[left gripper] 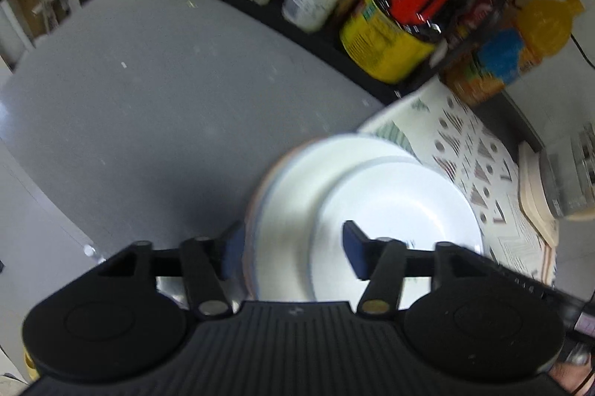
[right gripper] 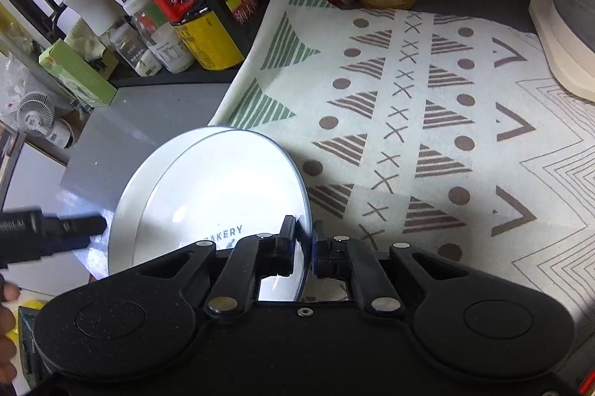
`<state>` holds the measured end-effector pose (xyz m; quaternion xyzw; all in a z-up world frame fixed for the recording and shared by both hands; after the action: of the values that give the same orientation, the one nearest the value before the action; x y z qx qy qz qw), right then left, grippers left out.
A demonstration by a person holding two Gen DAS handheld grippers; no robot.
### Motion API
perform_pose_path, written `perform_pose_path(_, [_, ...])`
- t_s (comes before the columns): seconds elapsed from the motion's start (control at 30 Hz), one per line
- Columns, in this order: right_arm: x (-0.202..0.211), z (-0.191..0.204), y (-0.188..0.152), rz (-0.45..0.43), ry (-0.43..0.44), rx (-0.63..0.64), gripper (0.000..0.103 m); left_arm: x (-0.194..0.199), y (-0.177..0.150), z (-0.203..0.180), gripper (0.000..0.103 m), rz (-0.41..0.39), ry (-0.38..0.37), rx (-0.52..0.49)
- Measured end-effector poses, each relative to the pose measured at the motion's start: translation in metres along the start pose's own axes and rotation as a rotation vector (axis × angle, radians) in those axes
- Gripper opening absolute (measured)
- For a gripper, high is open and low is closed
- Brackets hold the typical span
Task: Organize plates and bowls
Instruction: 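Lower the 'BAKERY' plate with both grippers onto the 'Sweet' plate stack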
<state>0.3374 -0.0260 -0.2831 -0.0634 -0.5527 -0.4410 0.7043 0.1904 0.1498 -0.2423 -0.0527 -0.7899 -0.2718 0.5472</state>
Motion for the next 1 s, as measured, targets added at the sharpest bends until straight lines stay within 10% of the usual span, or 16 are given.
perform_pose_path(0.53, [-0.012, 0.004, -0.006, 0.044, 0.002, 0.017, 0.013, -0.042, -0.019, 0.009, 0.062, 0.066, 0.066, 0.001])
perform_pose_path(0.7, [-0.015, 0.005, -0.008, 0.056, 0.026, 0.024, 0.016, -0.039, -0.013, 0.011, 0.040, 0.042, 0.022, 0.020])
perform_pose_path(1.0, [-0.011, 0.009, -0.008, 0.060, 0.041, 0.023, 0.023, -0.037, -0.009, 0.012, 0.032, 0.035, 0.037, 0.033])
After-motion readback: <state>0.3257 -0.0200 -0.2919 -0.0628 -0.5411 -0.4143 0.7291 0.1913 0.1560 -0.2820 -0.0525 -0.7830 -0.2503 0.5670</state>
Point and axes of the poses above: each gripper's, at about its wrist camera, not at the fingertips, and x roughly against the way its jaws point, z to its left, y to its top, the point moved 10 cm from there along -x, roughly the way its jaws point, and after that the axes turned 4 degrees about y, right-handed, at the moved point
